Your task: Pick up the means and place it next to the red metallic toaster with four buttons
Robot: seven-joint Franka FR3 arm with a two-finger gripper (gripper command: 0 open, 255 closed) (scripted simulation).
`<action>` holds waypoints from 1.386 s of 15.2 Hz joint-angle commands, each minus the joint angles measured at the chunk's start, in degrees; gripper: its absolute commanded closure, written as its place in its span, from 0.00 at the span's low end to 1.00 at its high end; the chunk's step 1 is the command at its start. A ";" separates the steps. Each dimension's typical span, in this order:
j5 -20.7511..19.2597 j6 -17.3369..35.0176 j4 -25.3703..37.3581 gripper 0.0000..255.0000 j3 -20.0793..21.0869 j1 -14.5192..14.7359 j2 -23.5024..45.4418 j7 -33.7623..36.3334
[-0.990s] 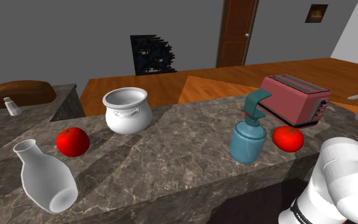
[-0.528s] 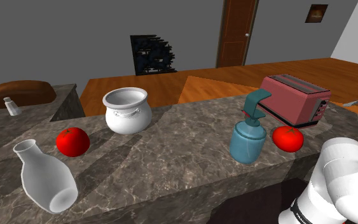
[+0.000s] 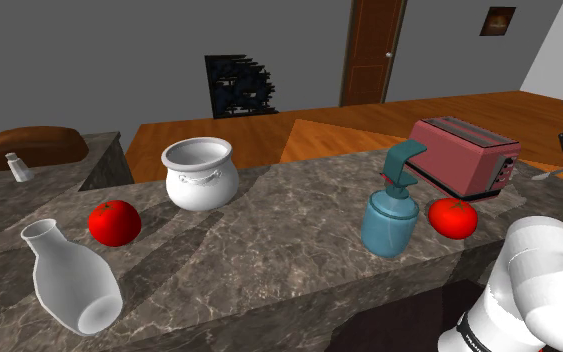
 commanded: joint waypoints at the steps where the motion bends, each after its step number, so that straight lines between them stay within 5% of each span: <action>1: -0.62 1.14 -1.01 1.00 -0.79 0.17 -0.40 0.44; 21: -7.87 11.62 -9.36 1.00 -9.74 1.86 -4.36 4.34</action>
